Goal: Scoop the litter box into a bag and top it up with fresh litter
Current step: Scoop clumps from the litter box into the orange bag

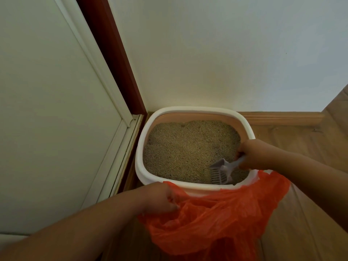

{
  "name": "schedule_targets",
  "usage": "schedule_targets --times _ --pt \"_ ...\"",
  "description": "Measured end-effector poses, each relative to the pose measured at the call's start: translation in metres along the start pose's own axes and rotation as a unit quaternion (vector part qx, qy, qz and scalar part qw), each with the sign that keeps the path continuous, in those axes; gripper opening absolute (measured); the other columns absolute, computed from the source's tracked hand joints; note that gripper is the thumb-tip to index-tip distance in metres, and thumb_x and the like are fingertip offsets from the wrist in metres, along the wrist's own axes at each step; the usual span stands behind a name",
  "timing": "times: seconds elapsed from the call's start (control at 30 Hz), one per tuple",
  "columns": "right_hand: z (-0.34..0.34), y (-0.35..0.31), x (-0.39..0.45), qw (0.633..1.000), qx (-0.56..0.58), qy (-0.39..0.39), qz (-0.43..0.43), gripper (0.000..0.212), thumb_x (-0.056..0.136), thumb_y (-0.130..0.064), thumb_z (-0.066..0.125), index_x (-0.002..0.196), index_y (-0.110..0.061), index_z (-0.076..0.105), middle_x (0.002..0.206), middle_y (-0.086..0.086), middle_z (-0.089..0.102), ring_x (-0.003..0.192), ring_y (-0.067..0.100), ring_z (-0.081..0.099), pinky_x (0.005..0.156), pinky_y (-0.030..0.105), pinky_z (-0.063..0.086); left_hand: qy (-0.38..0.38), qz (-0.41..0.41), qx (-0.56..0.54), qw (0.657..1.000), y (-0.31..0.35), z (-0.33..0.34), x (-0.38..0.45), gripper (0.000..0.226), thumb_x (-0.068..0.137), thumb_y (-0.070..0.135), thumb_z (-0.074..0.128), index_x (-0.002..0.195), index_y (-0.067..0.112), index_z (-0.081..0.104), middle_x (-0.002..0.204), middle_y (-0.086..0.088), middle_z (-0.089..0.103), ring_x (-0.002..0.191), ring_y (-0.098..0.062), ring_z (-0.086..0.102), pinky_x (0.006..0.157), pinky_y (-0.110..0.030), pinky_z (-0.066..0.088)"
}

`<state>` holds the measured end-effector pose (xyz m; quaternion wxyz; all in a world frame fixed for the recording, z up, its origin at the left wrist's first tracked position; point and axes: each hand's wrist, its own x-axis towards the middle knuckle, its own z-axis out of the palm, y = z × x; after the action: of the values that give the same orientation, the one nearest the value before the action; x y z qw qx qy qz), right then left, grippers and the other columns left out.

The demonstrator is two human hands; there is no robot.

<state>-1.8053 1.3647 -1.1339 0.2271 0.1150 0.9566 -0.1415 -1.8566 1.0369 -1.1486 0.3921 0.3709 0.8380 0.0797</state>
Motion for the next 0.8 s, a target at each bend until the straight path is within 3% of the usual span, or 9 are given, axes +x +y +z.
schedule_targets --times 0.07,0.13,0.23,0.3,0.5,0.63,0.8 --pt "0.009 -0.003 0.004 1.000 0.012 -0.004 -0.012 0.012 0.084 -0.022 0.075 0.094 -0.029 0.073 0.082 -0.012 0.066 0.071 0.001 0.060 0.056 0.013 0.043 0.004 0.001 -0.012 1.000 -0.002 0.000 0.001 0.021 0.100 0.034 0.063 0.115 0.025 0.074 0.118 0.006 0.071 0.091 -0.004 0.062 0.077 -0.015 0.043" --pt "0.020 -0.008 0.011 0.999 0.023 -0.007 -0.023 0.014 0.081 -0.023 0.076 0.092 -0.032 0.074 0.083 -0.012 0.068 0.074 0.002 0.062 0.057 0.015 0.046 0.013 0.010 -0.022 1.000 -0.003 -0.001 0.002 0.021 0.100 0.031 0.064 0.116 0.024 0.074 0.112 0.011 0.069 0.077 0.010 0.057 0.066 -0.002 0.038" --pt "0.035 -0.019 0.022 0.997 0.060 -0.009 -0.038 0.014 0.080 -0.024 0.079 0.091 -0.032 0.075 0.082 -0.014 0.068 0.074 0.002 0.062 0.057 0.015 0.043 0.023 0.013 -0.047 0.999 -0.006 0.000 0.004 0.021 0.100 0.025 0.064 0.117 0.019 0.075 0.087 0.020 0.063 0.060 0.025 0.049 0.056 0.005 0.033" --pt "0.044 -0.031 0.030 0.995 0.091 -0.006 -0.040 0.014 0.080 -0.024 0.080 0.091 -0.031 0.076 0.081 -0.013 0.068 0.071 0.001 0.062 0.055 0.014 0.042 0.025 0.010 -0.056 0.998 -0.007 -0.001 0.003 0.020 0.100 0.026 0.064 0.116 0.021 0.075 0.072 0.027 0.055 0.057 0.025 0.050 0.055 0.004 0.035" --pt "0.071 -0.080 0.060 0.986 0.162 0.004 -0.048 0.012 0.082 -0.018 0.076 0.092 -0.024 0.077 0.081 -0.004 0.072 0.062 0.007 0.058 0.053 0.021 0.045 0.008 0.004 -0.059 0.998 -0.012 -0.008 -0.002 0.029 0.101 0.028 0.061 0.128 0.036 0.069 0.102 0.021 0.062 0.066 0.023 0.054 0.058 0.004 0.037" --pt "0.089 -0.109 0.080 0.977 0.205 0.010 -0.056 0.014 0.084 -0.014 0.070 0.094 -0.016 0.079 0.087 0.013 0.074 0.063 0.015 0.055 0.054 0.027 0.041 0.007 -0.009 -0.048 0.999 -0.022 -0.009 -0.006 0.033 0.099 0.034 0.062 0.130 0.043 0.065 0.123 0.012 0.070 0.103 -0.001 0.064 0.087 -0.018 0.051" --pt "0.101 -0.125 0.094 0.953 0.301 0.017 -0.018 0.012 0.084 -0.016 0.076 0.094 -0.021 0.077 0.085 0.009 0.075 0.065 0.014 0.060 0.055 0.027 0.045 0.028 -0.031 -0.045 0.998 -0.033 -0.007 -0.009 0.027 0.098 0.036 0.063 0.125 0.040 0.069 0.116 0.009 0.072 0.092 0.000 0.059 0.079 -0.018 0.044"
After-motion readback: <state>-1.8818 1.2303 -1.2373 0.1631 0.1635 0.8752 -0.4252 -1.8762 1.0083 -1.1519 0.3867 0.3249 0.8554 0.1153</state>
